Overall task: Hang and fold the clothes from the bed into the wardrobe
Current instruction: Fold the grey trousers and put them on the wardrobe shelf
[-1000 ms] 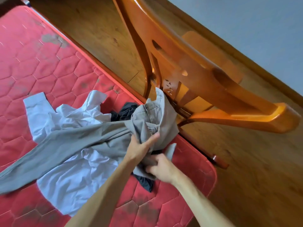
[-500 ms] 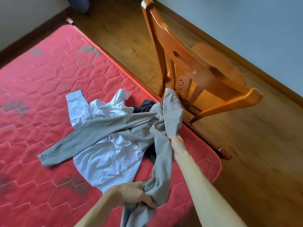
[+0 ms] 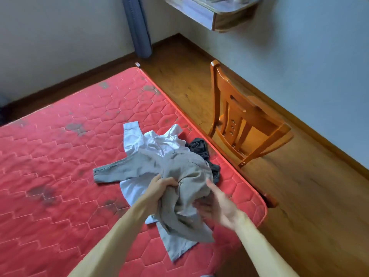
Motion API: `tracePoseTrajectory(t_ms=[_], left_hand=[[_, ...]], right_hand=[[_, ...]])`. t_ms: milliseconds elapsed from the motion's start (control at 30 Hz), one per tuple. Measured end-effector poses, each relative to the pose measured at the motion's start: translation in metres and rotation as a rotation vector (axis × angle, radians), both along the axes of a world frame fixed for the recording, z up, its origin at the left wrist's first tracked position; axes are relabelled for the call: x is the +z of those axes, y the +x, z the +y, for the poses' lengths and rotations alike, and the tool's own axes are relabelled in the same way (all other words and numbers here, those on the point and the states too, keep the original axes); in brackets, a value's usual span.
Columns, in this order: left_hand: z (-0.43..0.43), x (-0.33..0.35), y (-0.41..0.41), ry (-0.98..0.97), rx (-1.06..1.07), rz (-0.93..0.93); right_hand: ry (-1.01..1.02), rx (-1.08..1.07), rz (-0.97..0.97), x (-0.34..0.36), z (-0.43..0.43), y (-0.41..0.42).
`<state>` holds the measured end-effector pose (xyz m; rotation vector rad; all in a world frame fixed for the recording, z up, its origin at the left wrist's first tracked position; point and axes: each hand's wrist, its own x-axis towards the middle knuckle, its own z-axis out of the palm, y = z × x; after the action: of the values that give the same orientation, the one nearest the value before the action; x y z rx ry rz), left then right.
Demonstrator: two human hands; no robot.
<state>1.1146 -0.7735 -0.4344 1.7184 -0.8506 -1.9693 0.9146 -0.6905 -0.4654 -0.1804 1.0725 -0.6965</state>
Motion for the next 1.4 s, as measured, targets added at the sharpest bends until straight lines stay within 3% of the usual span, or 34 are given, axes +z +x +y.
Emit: tracePoseTrajectory(t_ms=[133, 267, 333, 400, 500, 600, 733, 867, 1033, 1100, 1233, 1400], left_hand=[[0.038, 0.050, 0.056, -0.096, -0.183, 0.068], [0.074, 0.099, 0.117, -0.218, -0.398, -0.086], [0.087, 0.110, 0.144, -0.277, -0.433, -0.181], [0.106, 0.126, 0.176, -0.377, -0.408, -0.212], [0.131, 0.154, 0.208, -0.534, -0.278, -0.118], [0.149, 0.183, 0.223, -0.756, -0.022, -0.143], [0.164, 0.219, 0.233, -0.844, 0.289, 0.041], [0.174, 0.265, 0.236, -0.989, 0.334, 0.060], [0.177, 0.299, 0.260, -1.273, 0.275, -0.115], [0.179, 0.309, 0.280, -1.276, 0.199, -0.125], [0.186, 0.325, 0.310, -1.115, 0.195, 0.138], [0.181, 0.349, 0.297, -0.990, 0.088, 0.251]], right_hand=[[-0.048, -0.201, 0.014, 0.031, -0.004, 0.029], [-0.183, -0.196, 0.169, 0.074, 0.002, 0.088], [-0.242, -0.173, 0.136, 0.099, 0.006, 0.112], [-0.361, -0.147, 0.085, 0.134, 0.015, 0.140], [-0.587, -0.113, 0.066, 0.184, 0.029, 0.179], [-0.750, -0.077, 0.103, 0.231, 0.043, 0.207], [-0.925, 0.031, 0.181, 0.283, 0.049, 0.222], [-1.068, 0.078, 0.276, 0.323, 0.053, 0.238], [-1.060, 0.026, 0.079, 0.356, 0.058, 0.249], [-1.082, 0.048, 0.011, 0.369, 0.059, 0.252], [-1.091, 0.043, -0.104, 0.392, 0.063, 0.254], [-1.074, 0.084, -0.159, 0.406, 0.062, 0.276]])
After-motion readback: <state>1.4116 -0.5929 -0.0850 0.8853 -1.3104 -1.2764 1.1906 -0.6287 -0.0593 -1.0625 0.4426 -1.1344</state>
